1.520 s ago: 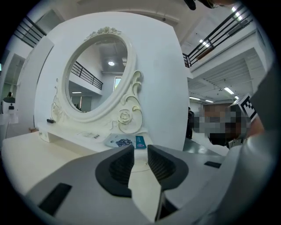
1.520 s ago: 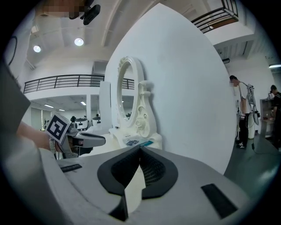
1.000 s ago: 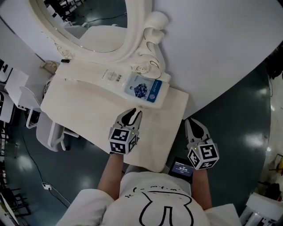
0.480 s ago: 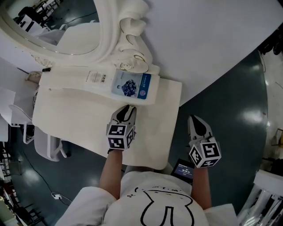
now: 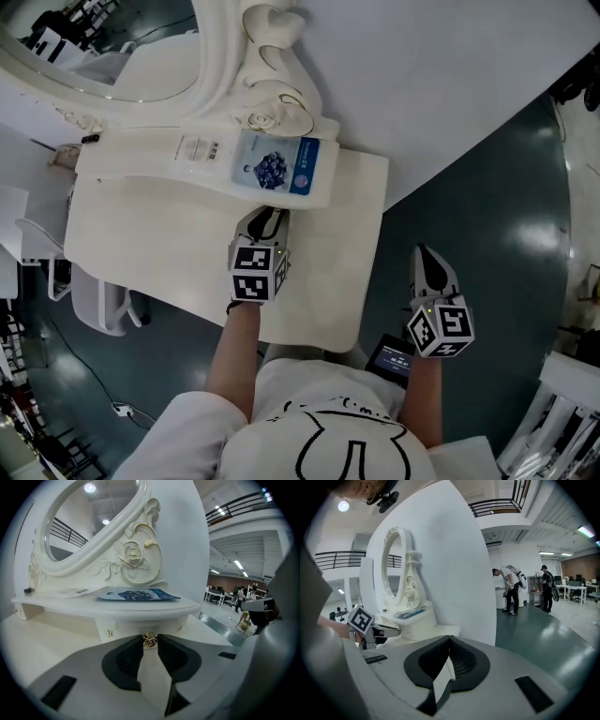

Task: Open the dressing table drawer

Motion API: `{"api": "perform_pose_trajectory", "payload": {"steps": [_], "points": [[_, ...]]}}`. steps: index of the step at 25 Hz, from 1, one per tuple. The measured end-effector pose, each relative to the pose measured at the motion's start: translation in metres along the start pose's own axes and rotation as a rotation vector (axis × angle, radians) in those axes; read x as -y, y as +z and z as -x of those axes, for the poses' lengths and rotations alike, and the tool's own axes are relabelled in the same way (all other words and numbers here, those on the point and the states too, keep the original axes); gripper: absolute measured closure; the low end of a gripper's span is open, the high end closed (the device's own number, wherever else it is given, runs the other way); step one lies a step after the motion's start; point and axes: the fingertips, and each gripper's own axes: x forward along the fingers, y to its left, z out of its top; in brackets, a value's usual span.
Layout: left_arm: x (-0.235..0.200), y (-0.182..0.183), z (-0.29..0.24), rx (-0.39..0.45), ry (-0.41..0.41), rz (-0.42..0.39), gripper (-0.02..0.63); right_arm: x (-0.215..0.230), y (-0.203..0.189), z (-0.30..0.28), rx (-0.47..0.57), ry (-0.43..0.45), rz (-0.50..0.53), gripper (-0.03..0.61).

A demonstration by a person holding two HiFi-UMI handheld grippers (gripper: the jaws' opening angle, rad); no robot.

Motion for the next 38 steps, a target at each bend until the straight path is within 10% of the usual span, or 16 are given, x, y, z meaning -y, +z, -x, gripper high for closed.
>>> {"api": "perform_pose_trajectory", "payload": {"steps": [38], "points": [[0.004, -0.013, 0.009, -0.039, -0.027, 0.013, 0.495, -0.005, 0.011, 0.007, 0.014, 0.065, 0.062, 0.554]]}}
